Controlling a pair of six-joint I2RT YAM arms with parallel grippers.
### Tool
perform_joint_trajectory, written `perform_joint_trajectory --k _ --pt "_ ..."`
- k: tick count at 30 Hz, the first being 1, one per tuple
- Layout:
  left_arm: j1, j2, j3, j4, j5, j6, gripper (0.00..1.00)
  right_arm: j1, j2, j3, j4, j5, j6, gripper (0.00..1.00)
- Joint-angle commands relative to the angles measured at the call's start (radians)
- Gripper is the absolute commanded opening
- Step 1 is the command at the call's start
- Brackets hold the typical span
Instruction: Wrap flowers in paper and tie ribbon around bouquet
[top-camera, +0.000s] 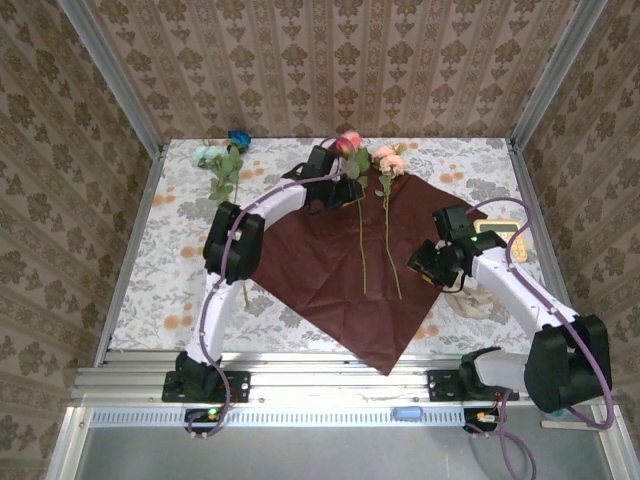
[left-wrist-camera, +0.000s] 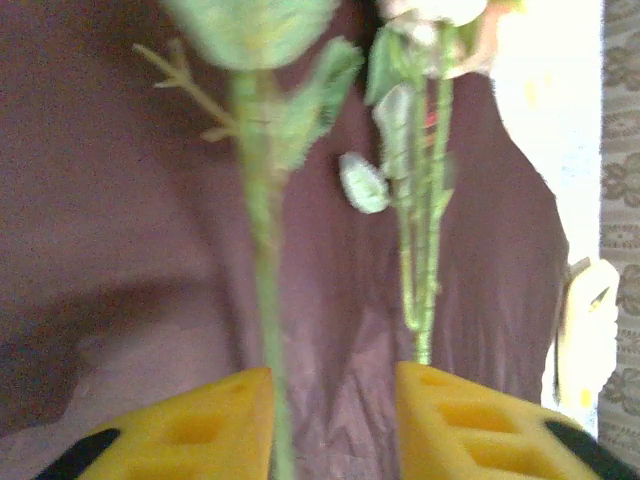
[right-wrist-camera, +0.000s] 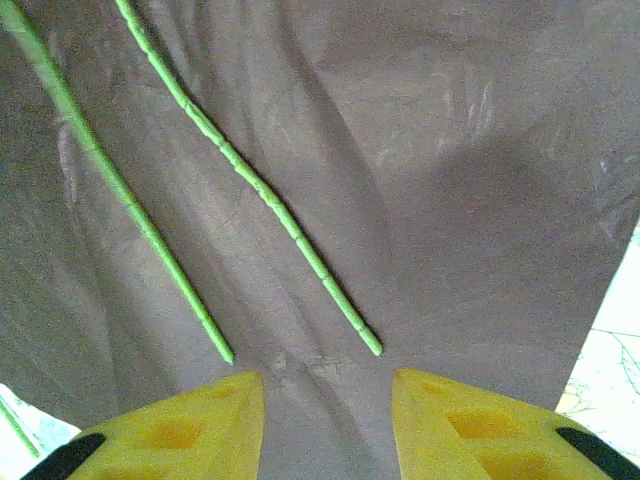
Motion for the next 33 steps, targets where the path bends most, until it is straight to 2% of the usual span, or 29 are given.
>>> perform_joint_trajectory --k 1,5,7,9,14,17,21,33 --pt "0.003 -0.094 0.004 -0.087 -0.011 0.007 0.46 -0.007 -0.001 -0.017 -0.026 -0.023 -0.020 0.40" --pt "0.069 -0.295 -0.113 -0.208 -0.112 0.080 0.51 -0.007 0.030 -0.004 -0.011 -0.026 -0.031 0.40" --pt "0.120 -0.377 -0.182 -0.281 -0.140 0.127 0.50 -0.007 0.047 0.009 -0.008 -0.025 -0.044 0.40" --pt "0.207 -0.439 -0.245 -0.377 -0.177 0.191 0.47 -0.006 0.064 0.022 -0.009 -0.020 -0.057 0.40" --pt "0.398 -0.517 -0.386 -0.520 -0.242 0.324 0.43 0.009 0.097 0.058 -0.014 -0.016 -0.082 0.40" --pt "0.469 -0.517 -0.426 -0.546 -0.258 0.368 0.43 0.031 0.108 0.078 -0.017 -0.022 -0.086 0.41" --pt "0.505 -0.485 -0.465 -0.538 -0.276 0.407 0.42 0.079 0.116 0.103 -0.002 -0.053 -0.096 0.44" --pt "0.509 -0.349 -0.478 -0.513 -0.380 0.472 0.32 0.159 0.099 0.112 0.025 -0.083 -0.051 0.46"
